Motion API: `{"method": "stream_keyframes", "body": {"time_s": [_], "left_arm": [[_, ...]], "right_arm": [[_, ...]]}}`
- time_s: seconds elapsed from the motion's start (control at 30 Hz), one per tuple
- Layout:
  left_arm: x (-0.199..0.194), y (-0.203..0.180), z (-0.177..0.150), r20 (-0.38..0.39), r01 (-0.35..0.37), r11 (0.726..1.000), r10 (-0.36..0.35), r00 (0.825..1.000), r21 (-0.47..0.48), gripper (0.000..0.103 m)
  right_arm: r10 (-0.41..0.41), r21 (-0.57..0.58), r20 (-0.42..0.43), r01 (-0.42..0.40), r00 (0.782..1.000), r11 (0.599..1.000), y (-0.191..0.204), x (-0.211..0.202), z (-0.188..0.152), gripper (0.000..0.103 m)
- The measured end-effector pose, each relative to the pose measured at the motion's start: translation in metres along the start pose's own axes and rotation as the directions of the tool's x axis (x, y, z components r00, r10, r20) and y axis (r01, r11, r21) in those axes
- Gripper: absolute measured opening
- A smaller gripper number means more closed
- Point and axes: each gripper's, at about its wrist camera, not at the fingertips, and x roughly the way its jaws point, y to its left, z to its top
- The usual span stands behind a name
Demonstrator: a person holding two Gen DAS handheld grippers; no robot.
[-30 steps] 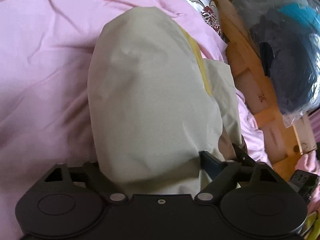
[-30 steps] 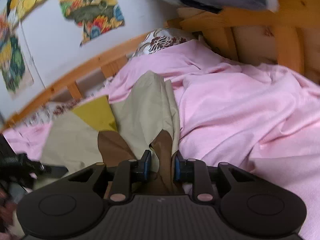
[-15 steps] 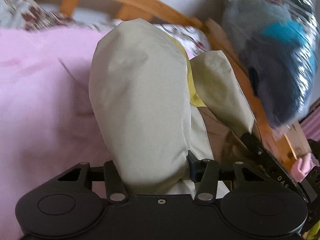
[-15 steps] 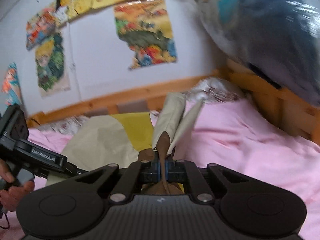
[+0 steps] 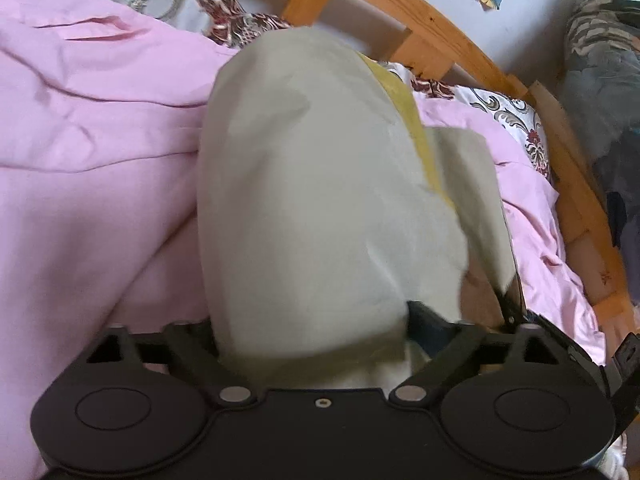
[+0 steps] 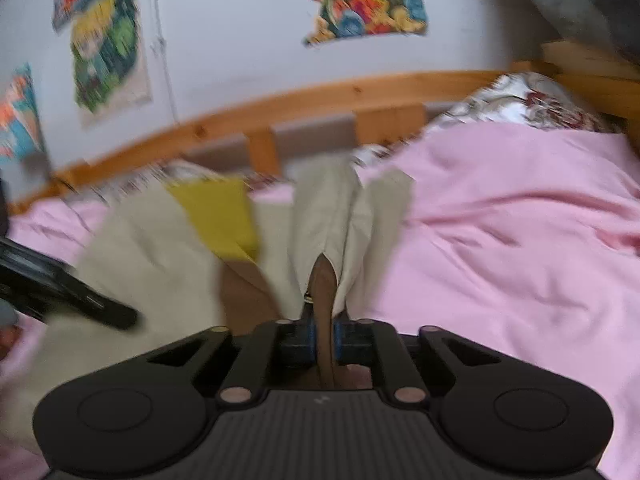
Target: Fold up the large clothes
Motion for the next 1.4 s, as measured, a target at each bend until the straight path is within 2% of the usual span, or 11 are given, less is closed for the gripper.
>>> {"method": "stream_keyframes", "body": {"time_s": [0.13,0.27,0.33,0.5,0.63,0.8,1.0,1.13,1.17,1.27,1.4], "left_arm": [[-0.012,-0.011,-0.014,0.063,-0.066,0.998,0.065,0.996,0.001,0.102],[-0.019,-0.042,-0.037,0.183,-0.203,0.968,0.175,0.967,0.147,0.102],[-0.012,-0.053,-0.042,0.207,-0.239,0.958,0.203,0.957,0.161,0.102],[0.001,-0.059,-0.056,0.284,-0.291,0.938,0.232,0.931,0.190,0.102],[0.000,-0.053,-0.060,0.296,-0.277,0.941,0.213,0.931,0.195,0.102],[0.001,-0.049,-0.057,0.270,-0.250,0.944,0.188,0.944,0.215,0.102],[0.007,-0.058,-0.063,0.289,-0.291,0.923,0.215,0.933,0.253,0.102],[-0.020,-0.065,-0.055,0.306,-0.252,0.937,0.173,0.936,0.241,0.096],[-0.026,-0.065,-0.055,0.343,-0.257,0.937,0.167,0.925,0.238,0.096],[-0.044,-0.067,-0.046,0.510,-0.321,0.916,0.162,0.845,0.240,0.098],[-0.037,-0.062,-0.017,0.572,-0.391,0.909,0.244,0.783,0.146,0.101]], "right_arm": [[-0.014,0.015,-0.015,0.014,1.000,1.000,-0.010,-0.008,-0.016,0.031],[-0.046,0.022,-0.019,0.047,0.999,0.999,-0.011,-0.022,-0.032,0.032],[-0.069,0.037,-0.010,0.069,0.998,0.997,-0.013,-0.026,-0.032,0.039],[-0.119,-0.033,0.110,0.124,0.987,0.992,0.005,-0.048,-0.019,0.047],[-0.048,-0.155,0.124,0.067,0.991,0.986,0.029,-0.045,-0.014,0.055],[-0.049,-0.324,0.019,0.052,0.999,0.945,0.047,-0.026,-0.038,0.047],[-0.082,-0.315,-0.017,0.073,0.996,0.946,0.042,-0.017,-0.053,0.045],[-0.093,-0.320,-0.023,0.081,0.995,0.944,0.045,-0.022,-0.057,0.045],[-0.091,-0.311,-0.025,0.079,0.996,0.947,0.043,-0.024,-0.058,0.045],[-0.081,-0.273,-0.030,0.069,0.996,0.960,0.038,-0.028,-0.060,0.045],[-0.095,-0.253,-0.033,0.084,0.995,0.964,0.039,-0.034,-0.062,0.046]]}}
